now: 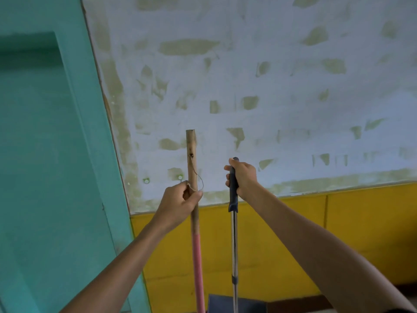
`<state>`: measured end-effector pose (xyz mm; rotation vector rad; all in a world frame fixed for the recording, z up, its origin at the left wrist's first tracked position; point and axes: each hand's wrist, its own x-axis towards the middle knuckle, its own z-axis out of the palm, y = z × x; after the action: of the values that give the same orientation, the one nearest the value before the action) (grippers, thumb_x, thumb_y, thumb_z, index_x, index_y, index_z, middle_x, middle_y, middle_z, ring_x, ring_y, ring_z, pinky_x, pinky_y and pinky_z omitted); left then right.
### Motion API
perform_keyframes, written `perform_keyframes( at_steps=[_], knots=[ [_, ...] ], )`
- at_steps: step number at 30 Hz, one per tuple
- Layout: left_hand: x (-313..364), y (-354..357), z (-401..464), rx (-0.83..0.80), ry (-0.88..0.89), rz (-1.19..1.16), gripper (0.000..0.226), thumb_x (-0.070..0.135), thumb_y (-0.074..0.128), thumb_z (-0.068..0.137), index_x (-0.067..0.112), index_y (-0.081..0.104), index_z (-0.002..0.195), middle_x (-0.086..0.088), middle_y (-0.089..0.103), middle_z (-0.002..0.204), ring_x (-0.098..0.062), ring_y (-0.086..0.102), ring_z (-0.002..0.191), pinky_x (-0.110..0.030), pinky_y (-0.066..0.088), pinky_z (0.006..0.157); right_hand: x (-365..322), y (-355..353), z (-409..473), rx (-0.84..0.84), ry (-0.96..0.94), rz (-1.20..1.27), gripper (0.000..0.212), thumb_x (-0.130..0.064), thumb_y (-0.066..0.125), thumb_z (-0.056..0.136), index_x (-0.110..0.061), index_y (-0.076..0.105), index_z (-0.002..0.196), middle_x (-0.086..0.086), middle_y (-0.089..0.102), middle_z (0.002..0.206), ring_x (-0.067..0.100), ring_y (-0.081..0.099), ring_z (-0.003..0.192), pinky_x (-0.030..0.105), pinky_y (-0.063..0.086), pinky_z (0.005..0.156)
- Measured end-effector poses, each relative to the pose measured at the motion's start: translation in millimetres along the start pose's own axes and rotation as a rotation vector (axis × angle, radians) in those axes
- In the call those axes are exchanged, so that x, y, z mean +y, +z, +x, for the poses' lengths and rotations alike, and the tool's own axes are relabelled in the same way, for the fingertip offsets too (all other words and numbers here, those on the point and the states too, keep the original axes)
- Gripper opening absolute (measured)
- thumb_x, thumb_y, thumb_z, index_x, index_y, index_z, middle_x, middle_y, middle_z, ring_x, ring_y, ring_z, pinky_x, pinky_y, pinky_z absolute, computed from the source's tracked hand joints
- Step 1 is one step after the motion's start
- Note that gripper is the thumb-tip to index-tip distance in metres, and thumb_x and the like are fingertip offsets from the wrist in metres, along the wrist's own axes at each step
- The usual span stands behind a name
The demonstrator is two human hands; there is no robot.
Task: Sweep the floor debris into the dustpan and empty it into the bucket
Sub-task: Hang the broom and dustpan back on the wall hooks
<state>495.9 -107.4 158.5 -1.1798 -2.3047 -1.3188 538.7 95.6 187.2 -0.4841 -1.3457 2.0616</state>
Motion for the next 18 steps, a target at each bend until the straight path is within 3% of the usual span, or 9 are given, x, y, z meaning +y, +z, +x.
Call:
perform_keyframes(
  at_steps=[4, 7, 10, 15, 18],
  knots=[
    [23, 6, 20, 0.038, 0.081, 0.006, 0.027, 0.038, 0.049, 0.097, 0.021, 0.052, 0.077, 0.007, 0.048, 0.058, -0.002, 0.044, 0.044, -0.018, 0.037, 0.041, -19, 32, 8, -0.015, -0.012, 0.010, 0.020, -0.016, 0.066, 0.088, 0.001, 0.059, 0.080, 0.013, 0.065, 0.072, 0.016, 0.054, 0.038, 0.026, 0.047, 0.042],
    [42, 4, 39, 0.020, 0.064, 0.058, 0.030, 0.043, 0.040, 0.099, 0.018, 0.053, 0.089, -0.001, 0.058, 0.068, -0.012, 0.055, 0.053, -0.033, 0.045, 0.049, -32, 55, 8, -0.083, 0.032, 0.027, 0.021, -0.014, 0.070, 0.085, -0.004, 0.055, 0.074, 0.011, 0.061, 0.063, 0.020, 0.057, 0.044, 0.028, 0.052, 0.047],
    [51, 5, 54, -0.009, 0.027, 0.046, 0.030, 0.045, 0.037, 0.099, 0.017, 0.048, 0.099, 0.001, 0.060, 0.071, -0.011, 0.056, 0.053, -0.031, 0.046, 0.049, -35, 64, 8, -0.112, 0.063, -0.020, 0.024, -0.020, 0.071, 0.085, -0.007, 0.059, 0.068, 0.004, 0.061, 0.051, 0.018, 0.060, 0.045, 0.029, 0.053, 0.052],
    [65, 21, 64, 0.085, 0.055, 0.076, 0.022, 0.042, 0.049, 0.091, 0.020, 0.048, 0.093, 0.000, 0.063, 0.073, -0.013, 0.063, 0.060, -0.026, 0.048, 0.047, -36, 56, 6, -0.158, 0.047, -0.106, 0.035, -0.021, 0.060, 0.089, -0.013, 0.046, 0.058, -0.004, 0.044, 0.031, 0.009, 0.044, 0.026, 0.020, 0.036, 0.034],
    [68, 28, 67, 0.175, 0.060, 0.044, 0.018, 0.038, 0.055, 0.085, 0.023, 0.047, 0.081, 0.005, 0.059, 0.065, -0.007, 0.058, 0.052, -0.024, 0.046, 0.044, -37, 48, -1, -0.308, 0.015, -0.092, 0.047, -0.045, 0.046, 0.097, -0.014, 0.057, 0.062, -0.003, 0.053, 0.042, 0.010, 0.055, 0.039, 0.027, 0.045, 0.050]
  ],
)
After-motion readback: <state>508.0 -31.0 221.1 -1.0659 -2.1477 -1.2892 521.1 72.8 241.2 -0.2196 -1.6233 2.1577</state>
